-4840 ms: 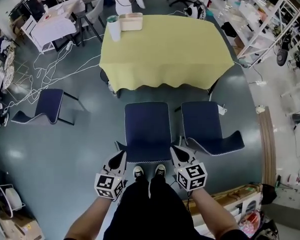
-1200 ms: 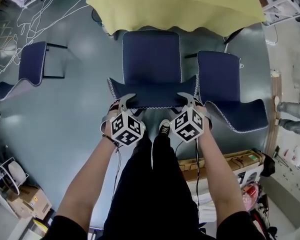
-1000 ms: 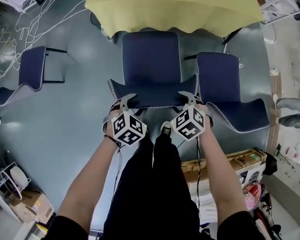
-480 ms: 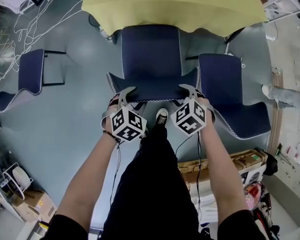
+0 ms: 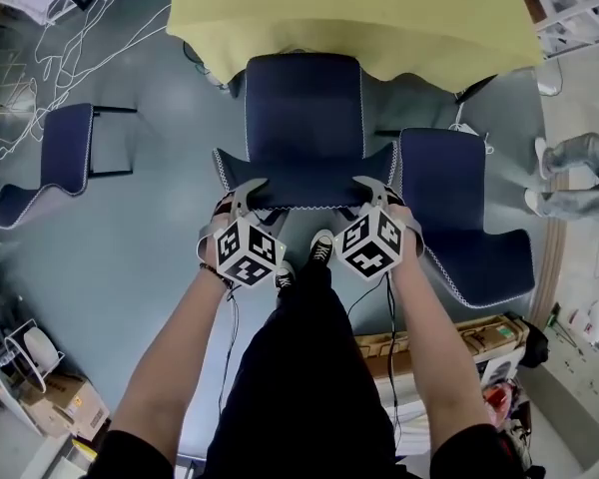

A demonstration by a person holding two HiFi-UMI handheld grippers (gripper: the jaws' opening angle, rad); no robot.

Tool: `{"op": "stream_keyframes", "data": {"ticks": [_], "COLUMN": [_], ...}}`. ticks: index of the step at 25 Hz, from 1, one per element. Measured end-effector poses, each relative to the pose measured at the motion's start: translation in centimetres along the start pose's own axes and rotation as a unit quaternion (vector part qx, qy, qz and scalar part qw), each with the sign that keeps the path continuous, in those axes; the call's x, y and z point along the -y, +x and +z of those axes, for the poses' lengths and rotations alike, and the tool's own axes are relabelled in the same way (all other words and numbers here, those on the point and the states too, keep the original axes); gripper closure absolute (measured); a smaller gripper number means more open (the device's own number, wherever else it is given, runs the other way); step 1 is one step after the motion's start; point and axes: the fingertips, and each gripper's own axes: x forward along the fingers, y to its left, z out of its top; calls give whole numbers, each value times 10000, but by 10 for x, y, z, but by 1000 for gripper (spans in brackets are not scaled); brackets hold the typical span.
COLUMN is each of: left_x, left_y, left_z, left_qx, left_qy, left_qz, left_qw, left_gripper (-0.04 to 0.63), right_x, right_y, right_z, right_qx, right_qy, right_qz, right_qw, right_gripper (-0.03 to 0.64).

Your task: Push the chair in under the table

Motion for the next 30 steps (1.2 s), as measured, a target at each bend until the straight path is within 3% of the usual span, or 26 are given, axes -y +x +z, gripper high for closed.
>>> {"op": "stream_keyframes", "data": {"ticks": [30], "left_x": [-140], "left_y": [53], "left_z": [42], "left_qx": [-78], "left_qy": [33], "left_qz": [210], "left_qw": [9997], "left_gripper": [347], "right_x": [113], "right_y": [53], "right_z": [86], "right_qx": [203], "right_qy": [-172], "right_qz": [14], "right_qw": [9996], "right_gripper": [390]}}
